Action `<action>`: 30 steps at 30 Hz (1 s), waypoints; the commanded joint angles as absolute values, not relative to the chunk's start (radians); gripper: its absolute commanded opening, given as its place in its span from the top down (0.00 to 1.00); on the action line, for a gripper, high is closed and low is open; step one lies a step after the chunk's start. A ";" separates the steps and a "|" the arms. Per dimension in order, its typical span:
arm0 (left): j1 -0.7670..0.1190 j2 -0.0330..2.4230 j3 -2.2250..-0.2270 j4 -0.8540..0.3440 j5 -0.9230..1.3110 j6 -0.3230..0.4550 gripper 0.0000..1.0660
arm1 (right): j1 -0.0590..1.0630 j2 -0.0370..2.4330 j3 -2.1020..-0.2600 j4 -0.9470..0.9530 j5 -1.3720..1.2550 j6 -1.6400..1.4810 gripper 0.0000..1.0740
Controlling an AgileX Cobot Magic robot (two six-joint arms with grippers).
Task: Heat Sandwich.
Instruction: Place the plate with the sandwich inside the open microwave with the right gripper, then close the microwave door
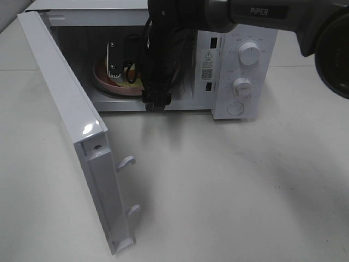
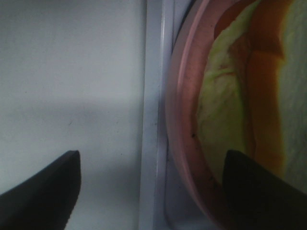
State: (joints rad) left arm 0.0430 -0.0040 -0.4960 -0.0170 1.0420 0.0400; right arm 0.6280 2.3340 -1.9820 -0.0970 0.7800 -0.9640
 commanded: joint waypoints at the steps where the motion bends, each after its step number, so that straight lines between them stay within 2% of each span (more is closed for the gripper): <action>1: 0.043 -0.033 -0.495 -0.017 1.036 0.036 0.07 | 0.628 2.271 -1.911 -0.097 0.742 -0.961 0.28; 30: 0.043 -0.033 -0.495 -0.017 1.036 0.036 0.07 | 0.642 1.948 -1.443 -0.097 0.682 -0.960 0.29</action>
